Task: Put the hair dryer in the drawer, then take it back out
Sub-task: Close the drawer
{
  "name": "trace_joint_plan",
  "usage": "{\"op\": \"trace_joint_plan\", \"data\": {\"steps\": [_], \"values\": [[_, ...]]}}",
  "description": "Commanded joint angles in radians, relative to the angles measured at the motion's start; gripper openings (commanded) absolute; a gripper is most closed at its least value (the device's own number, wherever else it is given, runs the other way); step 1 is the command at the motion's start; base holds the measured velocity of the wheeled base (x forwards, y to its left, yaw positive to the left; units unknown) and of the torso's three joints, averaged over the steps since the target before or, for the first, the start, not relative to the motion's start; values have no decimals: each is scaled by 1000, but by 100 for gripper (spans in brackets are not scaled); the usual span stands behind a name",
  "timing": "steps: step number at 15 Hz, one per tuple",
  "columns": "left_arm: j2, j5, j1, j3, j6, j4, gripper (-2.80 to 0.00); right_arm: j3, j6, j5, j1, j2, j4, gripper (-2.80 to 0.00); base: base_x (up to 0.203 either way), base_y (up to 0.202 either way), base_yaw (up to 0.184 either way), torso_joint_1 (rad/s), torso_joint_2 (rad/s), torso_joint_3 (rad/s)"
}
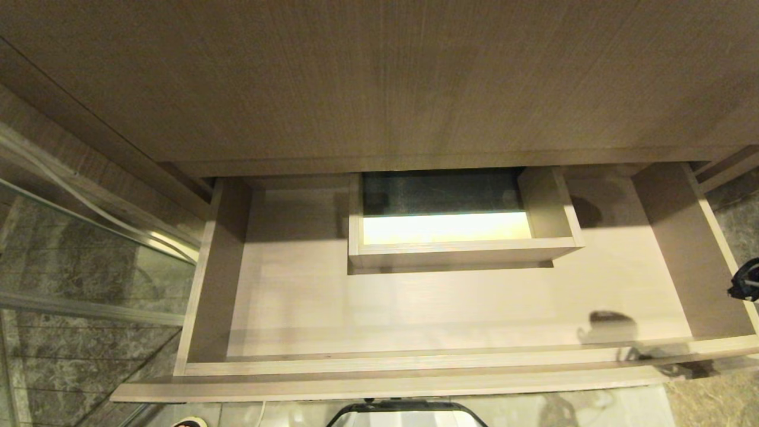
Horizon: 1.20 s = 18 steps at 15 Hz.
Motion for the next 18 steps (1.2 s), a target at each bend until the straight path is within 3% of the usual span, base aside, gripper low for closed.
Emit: {"op": "trace_joint_plan", "data": {"steps": [1,5,11,18], "values": [[0,0,1,1,0,0,-280,0,-4,-23,-11,113,5,-280,0,0,0,0,0,0],[0,0,0,2,0,0,-280,-16,-4,-50,-12,222,-2,-280,0,0,0,0,0,0],[0,0,0,0,0,0,-280,-51,-4,-51,-11,347,-138,-280,0,0,0,0,0,0],[0,0,0,2,0,0,-280,-87,0,-18,-13,341,-271,-280,0,0,0,0,0,0]]}}
